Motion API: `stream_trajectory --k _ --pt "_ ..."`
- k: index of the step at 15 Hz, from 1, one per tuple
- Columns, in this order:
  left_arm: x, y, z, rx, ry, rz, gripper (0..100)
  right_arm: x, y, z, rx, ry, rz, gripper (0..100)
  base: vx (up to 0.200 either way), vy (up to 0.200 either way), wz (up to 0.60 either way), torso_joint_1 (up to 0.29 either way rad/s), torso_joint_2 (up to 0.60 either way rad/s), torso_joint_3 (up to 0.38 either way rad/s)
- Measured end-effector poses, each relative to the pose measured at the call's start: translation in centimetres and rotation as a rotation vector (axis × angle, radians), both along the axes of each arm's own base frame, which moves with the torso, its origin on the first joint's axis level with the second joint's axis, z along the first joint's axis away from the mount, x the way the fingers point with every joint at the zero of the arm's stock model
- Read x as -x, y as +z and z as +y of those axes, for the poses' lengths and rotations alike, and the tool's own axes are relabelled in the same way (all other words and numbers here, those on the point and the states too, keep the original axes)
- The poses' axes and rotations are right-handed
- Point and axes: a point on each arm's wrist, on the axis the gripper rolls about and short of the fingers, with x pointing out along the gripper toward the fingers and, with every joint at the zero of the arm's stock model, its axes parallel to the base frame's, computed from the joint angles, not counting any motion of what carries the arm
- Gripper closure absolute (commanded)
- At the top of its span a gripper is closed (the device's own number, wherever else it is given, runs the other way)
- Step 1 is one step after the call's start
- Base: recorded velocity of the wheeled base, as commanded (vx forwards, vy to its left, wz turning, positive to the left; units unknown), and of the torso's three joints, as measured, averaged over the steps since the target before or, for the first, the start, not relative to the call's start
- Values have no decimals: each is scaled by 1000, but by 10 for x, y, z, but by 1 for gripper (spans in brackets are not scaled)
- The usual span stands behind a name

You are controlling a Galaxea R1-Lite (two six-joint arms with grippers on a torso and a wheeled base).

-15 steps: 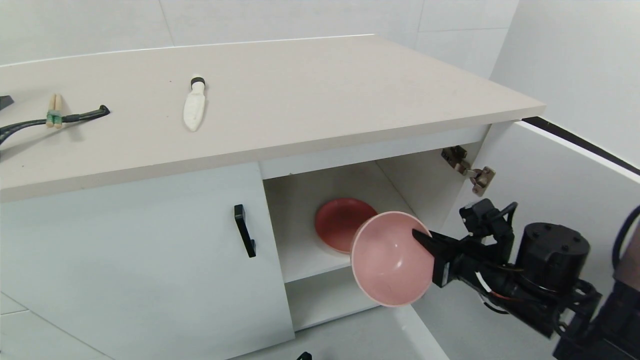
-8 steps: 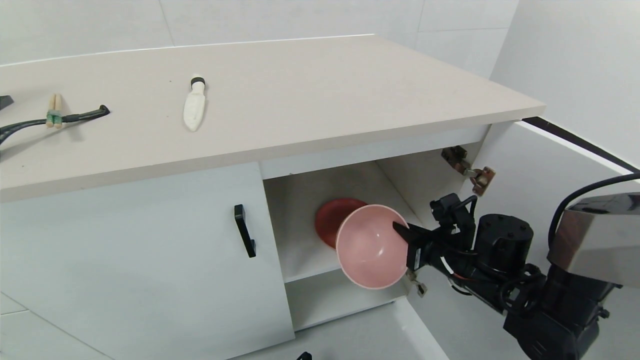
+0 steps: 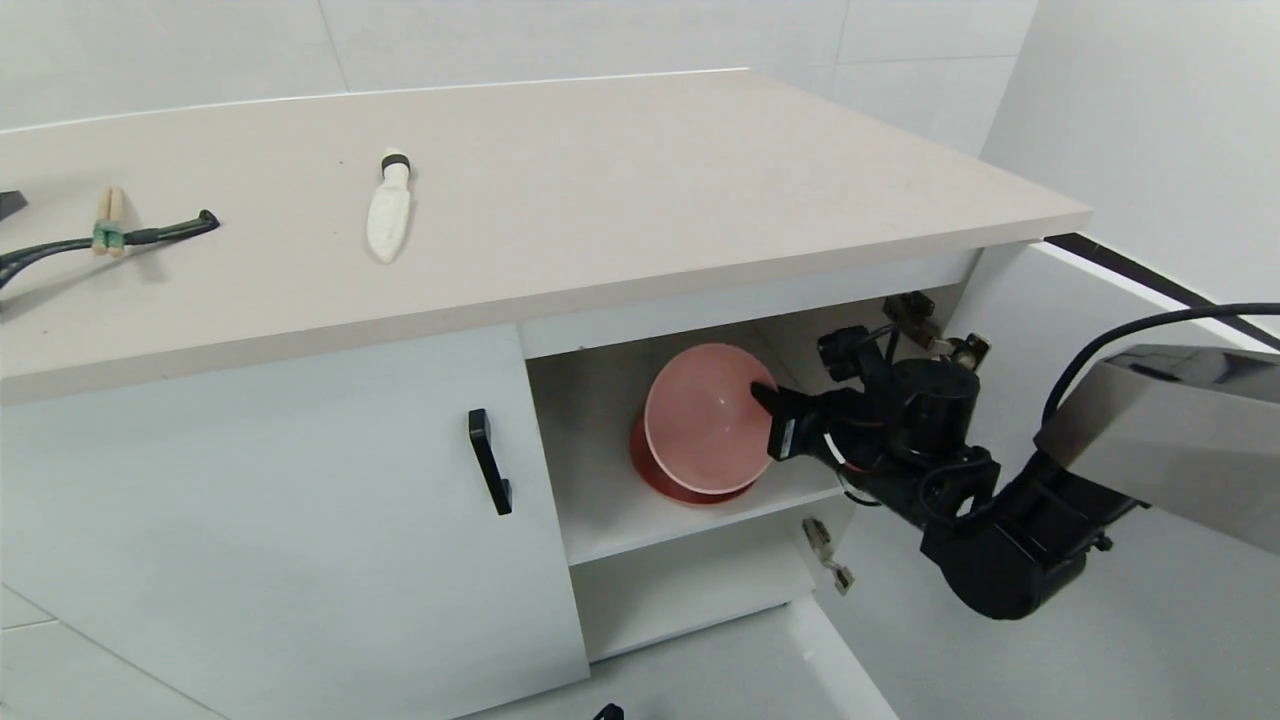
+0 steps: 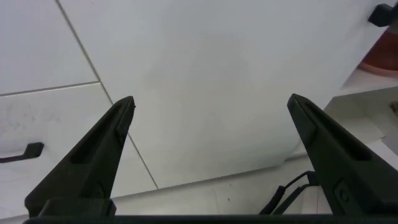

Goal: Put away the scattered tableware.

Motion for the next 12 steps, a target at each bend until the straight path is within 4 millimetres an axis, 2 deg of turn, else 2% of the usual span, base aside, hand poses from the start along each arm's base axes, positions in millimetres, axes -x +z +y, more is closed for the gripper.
stream_trajectory --k 2,4,9,12 --pt "2 0 0 -6 -50 -22 0 -17 3 2 11 5 32 100 0 0 0 0 0 0" --pt "3 -1 0 -14 -79 -38 0 -24 1 3 10 3 29 100 0 0 0 0 0 0" --pt "4 -1 -2 -62 -129 -62 0 -25 -13 6 42 6 96 100 0 0 0 0 0 0" --pt "4 -1 -1 -21 -114 -56 0 -25 -17 6 55 8 114 100 0 0 0 0 0 0"
